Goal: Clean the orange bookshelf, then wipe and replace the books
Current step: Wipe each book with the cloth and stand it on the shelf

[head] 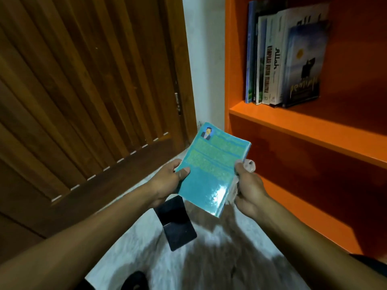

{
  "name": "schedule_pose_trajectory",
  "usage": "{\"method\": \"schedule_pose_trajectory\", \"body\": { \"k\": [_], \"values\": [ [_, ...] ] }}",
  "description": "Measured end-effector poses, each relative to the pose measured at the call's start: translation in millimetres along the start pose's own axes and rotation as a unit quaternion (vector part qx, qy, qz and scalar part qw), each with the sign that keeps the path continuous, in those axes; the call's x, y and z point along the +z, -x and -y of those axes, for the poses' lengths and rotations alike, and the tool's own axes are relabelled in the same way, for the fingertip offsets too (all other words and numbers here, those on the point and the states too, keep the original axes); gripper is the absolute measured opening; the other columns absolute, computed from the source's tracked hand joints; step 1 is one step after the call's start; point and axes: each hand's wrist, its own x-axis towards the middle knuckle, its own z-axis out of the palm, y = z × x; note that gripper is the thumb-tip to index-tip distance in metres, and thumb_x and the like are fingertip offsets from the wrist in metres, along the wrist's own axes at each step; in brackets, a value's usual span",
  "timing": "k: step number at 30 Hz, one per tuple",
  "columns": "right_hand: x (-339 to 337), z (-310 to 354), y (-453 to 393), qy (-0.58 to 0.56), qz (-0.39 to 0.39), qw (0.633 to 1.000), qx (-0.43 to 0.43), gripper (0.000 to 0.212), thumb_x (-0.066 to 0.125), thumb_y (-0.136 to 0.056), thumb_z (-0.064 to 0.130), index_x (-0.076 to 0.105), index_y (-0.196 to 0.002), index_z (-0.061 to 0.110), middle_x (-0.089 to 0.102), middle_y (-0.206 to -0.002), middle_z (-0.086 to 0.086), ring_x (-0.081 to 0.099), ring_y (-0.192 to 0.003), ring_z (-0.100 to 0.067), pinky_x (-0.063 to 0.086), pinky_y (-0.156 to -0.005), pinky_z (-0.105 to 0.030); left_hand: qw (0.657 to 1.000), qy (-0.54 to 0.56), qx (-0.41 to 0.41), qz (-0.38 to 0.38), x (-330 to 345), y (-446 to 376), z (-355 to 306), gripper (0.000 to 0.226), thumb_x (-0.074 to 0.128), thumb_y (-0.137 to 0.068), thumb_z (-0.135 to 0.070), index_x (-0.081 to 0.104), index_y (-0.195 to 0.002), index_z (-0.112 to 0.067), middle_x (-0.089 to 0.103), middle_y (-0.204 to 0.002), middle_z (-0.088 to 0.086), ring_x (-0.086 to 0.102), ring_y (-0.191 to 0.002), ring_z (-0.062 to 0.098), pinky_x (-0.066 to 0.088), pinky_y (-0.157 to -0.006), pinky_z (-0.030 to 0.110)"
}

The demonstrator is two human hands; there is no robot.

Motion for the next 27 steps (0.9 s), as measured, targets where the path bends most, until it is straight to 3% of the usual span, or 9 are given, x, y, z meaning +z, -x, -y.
{"method": "schedule_pose_trajectory", "body": {
  "k": [3,5,8,12,16,20,24,26,27],
  "values": [
    [-2,-5,-1,0.023,0.04,0.999,-0.005,0.021,0.047,-0.105,0.023,0.065,-0.102,0.014,0.077,-0.089,-0.005,0.075,-0.08,-0.028,0.058,-0.068,-0.044,0.981,-0.169,0.069,-0.064,8,2,8,0.014,0.045,-0.105,-0.029,0.054,-0.114,-0.024,0.07,-0.115,0.0,0.071,-0.099,0.019,0.057,-0.091,0.043],
    [-4,-3,1,0.024,0.054,0.998,-0.018,0.021,0.047,-0.105,0.023,0.066,-0.108,0.014,0.077,-0.099,-0.007,0.075,-0.086,-0.029,0.058,-0.071,-0.044,0.976,-0.189,0.087,-0.071,11,3,13,0.018,0.048,-0.103,-0.032,0.052,-0.12,-0.028,0.069,-0.118,-0.003,0.07,-0.1,0.016,0.057,-0.092,0.043],
    [-7,4,1,0.009,0.077,0.997,-0.013,0.026,0.046,-0.105,0.023,0.064,-0.12,0.012,0.073,-0.114,-0.011,0.071,-0.1,-0.033,0.056,-0.077,-0.045,0.989,-0.121,0.07,-0.05,10,2,15,0.024,0.054,-0.101,-0.033,0.051,-0.124,-0.03,0.07,-0.115,-0.005,0.072,-0.094,0.013,0.06,-0.086,0.04],
    [-8,8,3,0.042,0.132,0.99,0.005,0.029,0.046,-0.105,0.022,0.062,-0.125,0.009,0.072,-0.117,-0.013,0.071,-0.105,-0.034,0.056,-0.086,-0.049,0.996,-0.04,0.057,-0.054,7,5,4,0.03,0.064,-0.096,-0.027,0.054,-0.124,-0.021,0.072,-0.109,0.002,0.075,-0.088,0.02,0.061,-0.08,0.042],
    [-3,8,8,0.083,0.158,0.984,0.0,0.029,0.044,-0.105,0.024,0.063,-0.122,0.009,0.073,-0.117,-0.012,0.072,-0.104,-0.031,0.059,-0.08,-0.043,0.993,0.053,0.078,-0.069,8,11,-3,0.016,0.056,-0.1,-0.022,0.052,-0.114,-0.016,0.072,-0.103,0.008,0.074,-0.078,0.019,0.059,-0.064,0.032],
    [-2,11,4,0.081,0.071,0.993,-0.038,0.037,0.041,-0.105,0.035,0.068,-0.105,0.011,0.076,-0.106,-0.013,0.075,-0.091,-0.027,0.058,-0.076,-0.04,0.99,0.063,0.1,-0.079,5,12,-5,0.016,0.045,-0.105,-0.027,0.052,-0.108,-0.014,0.075,-0.092,0.005,0.074,-0.075,0.021,0.058,-0.064,0.033],
    [-2,28,2,0.073,-0.043,0.983,-0.16,0.046,0.034,-0.107,0.041,0.066,-0.105,0.008,0.074,-0.102,-0.017,0.073,-0.088,-0.026,0.057,-0.08,-0.039,0.99,0.042,0.113,-0.074,7,15,-5,0.02,0.043,-0.105,-0.029,0.056,-0.109,-0.014,0.077,-0.086,0.0,0.075,-0.077,0.022,0.057,-0.071,0.039],
    [-1,35,4,0.165,-0.044,0.939,-0.3,0.049,0.031,-0.106,0.044,0.065,-0.114,0.01,0.073,-0.096,-0.013,0.07,-0.086,-0.017,0.053,-0.078,-0.033,0.99,0.047,0.118,-0.06,12,18,-5,0.02,0.042,-0.106,-0.027,0.057,-0.108,-0.014,0.077,-0.085,-0.001,0.074,-0.076,0.021,0.057,-0.069,0.037],
    [-1,35,1,0.227,-0.02,0.901,-0.369,0.05,0.03,-0.105,0.048,0.064,-0.121,0.015,0.072,-0.105,-0.006,0.068,-0.098,-0.013,0.051,-0.087,-0.033,0.99,0.05,0.12,-0.051,15,19,-6,0.02,0.042,-0.106,-0.027,0.058,-0.108,-0.014,0.077,-0.085,-0.001,0.074,-0.076,0.02,0.057,-0.068,0.035]
  ]
}}
